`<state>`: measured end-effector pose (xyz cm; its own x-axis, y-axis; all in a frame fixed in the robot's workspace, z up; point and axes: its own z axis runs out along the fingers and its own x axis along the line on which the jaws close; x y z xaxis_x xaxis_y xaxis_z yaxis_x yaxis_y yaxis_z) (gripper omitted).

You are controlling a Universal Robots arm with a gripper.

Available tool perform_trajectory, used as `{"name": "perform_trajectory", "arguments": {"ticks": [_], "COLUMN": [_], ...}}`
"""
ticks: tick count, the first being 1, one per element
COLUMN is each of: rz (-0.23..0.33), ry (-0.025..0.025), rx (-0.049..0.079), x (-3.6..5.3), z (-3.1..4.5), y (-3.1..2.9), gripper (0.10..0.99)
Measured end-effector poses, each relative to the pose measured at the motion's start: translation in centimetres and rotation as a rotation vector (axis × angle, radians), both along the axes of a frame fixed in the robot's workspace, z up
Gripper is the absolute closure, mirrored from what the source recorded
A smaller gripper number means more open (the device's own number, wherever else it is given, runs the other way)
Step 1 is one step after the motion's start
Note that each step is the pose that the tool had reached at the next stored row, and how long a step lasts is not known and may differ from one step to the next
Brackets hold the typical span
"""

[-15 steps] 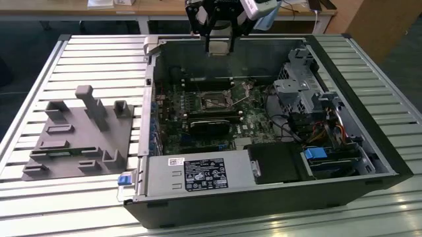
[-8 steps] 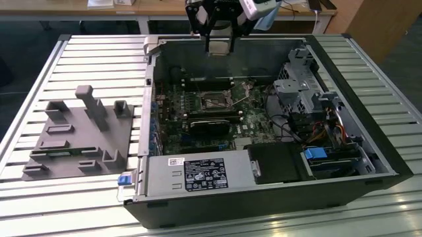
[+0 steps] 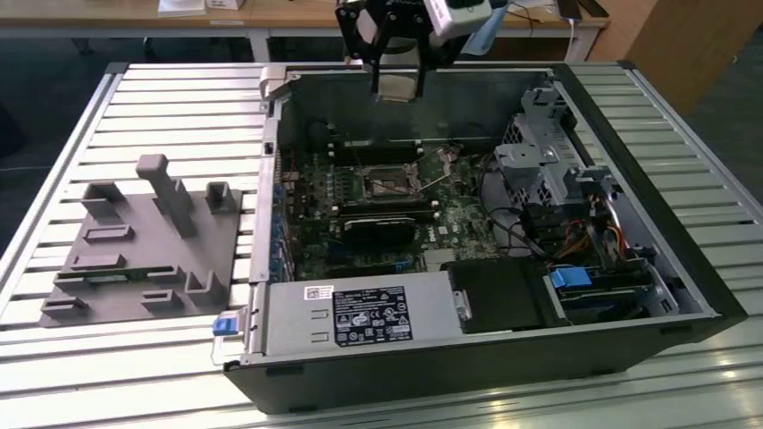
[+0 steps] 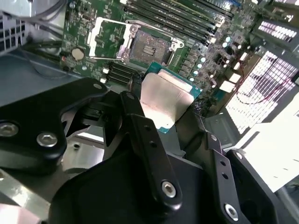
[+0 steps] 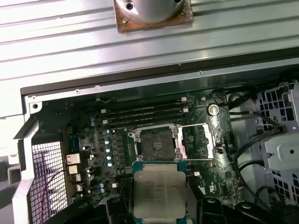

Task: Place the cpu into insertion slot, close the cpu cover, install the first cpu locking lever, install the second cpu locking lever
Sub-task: 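Place the cpu into insertion slot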

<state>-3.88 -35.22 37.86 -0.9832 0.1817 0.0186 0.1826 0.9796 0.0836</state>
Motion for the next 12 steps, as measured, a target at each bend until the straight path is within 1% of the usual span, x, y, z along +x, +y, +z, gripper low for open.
{"name": "perform_trajectory", "arguments": {"ticks": [5,12], "rz": [-0.055,-0.134], "ry": [0.0001,0.0001], "rx": [-0.005,-0.009], "x": [0.00,0.00], "z": [-0.03,-0.07], "y": [0.00,0.00], "gripper": [0.549,0.549]}}
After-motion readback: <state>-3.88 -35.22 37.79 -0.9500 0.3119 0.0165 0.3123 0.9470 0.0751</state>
